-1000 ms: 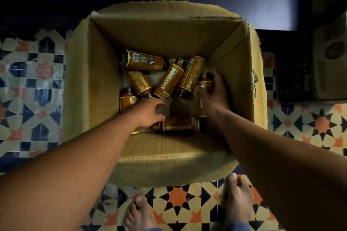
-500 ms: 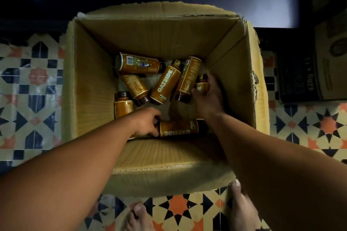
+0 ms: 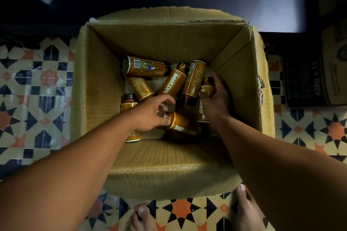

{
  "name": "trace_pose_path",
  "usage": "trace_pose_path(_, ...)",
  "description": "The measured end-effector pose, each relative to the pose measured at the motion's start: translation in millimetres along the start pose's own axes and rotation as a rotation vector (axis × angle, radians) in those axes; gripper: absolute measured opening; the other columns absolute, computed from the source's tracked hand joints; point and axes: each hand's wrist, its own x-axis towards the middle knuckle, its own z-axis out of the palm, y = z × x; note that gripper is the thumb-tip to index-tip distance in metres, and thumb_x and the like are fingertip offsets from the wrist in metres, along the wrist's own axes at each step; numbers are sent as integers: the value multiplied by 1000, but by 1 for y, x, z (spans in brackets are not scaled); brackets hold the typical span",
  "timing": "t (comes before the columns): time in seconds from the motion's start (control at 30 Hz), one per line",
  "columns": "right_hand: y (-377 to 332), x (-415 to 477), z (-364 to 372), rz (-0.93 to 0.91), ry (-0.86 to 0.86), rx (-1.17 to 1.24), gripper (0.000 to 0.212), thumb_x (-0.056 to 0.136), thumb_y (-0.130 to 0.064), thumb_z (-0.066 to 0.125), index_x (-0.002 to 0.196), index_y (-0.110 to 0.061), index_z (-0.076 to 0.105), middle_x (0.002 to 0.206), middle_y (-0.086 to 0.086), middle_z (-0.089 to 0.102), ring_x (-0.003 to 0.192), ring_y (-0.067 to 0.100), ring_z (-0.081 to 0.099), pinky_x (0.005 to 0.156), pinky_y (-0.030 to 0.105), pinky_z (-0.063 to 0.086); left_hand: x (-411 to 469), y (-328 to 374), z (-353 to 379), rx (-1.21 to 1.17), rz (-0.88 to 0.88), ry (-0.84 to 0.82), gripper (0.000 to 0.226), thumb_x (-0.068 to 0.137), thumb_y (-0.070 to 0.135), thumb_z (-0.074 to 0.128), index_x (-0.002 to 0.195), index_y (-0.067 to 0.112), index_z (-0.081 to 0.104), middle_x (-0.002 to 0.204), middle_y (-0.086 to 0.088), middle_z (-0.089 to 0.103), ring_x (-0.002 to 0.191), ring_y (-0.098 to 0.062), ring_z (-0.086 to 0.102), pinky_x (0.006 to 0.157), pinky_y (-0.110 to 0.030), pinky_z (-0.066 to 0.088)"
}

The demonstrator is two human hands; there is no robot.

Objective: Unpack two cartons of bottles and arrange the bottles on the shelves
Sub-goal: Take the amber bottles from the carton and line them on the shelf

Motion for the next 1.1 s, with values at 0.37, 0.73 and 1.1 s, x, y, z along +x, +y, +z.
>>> trace_pose_path(0.37, 3, 15, 10, 16, -6, -105, 83, 97, -8, 64, 160, -40, 21, 164, 0, 30, 149, 26, 33, 115, 53, 39, -1, 12, -26, -61, 154, 248, 52, 88, 20, 76, 125, 47, 51, 125, 9, 56, 117, -10, 55, 83, -32, 57)
trace_pose_path(0.73, 13, 13, 13, 178, -34, -63, 88, 82, -24, 83, 156, -32, 37, 158, 2, 41, 142, 28, 44, 106, 48, 48, 0, 6, -9, -112, 168, 358, 42, 93, 24, 69, 129, 39, 52, 131, 11, 54, 115, -7, 54, 77, -21, 52)
trace_pose_path(1.1, 6, -14, 4, 130, -168, 86, 60, 86, -23, 80, 138, -40, 55, 146, -4, 54, 131, 21, 52, 104, 51, 48, -11, 4, 2, -196, 98, 395, 50, 86, 21, 77, 130, 37, 60, 140, 5, 56, 124, -13, 55, 89, -27, 53)
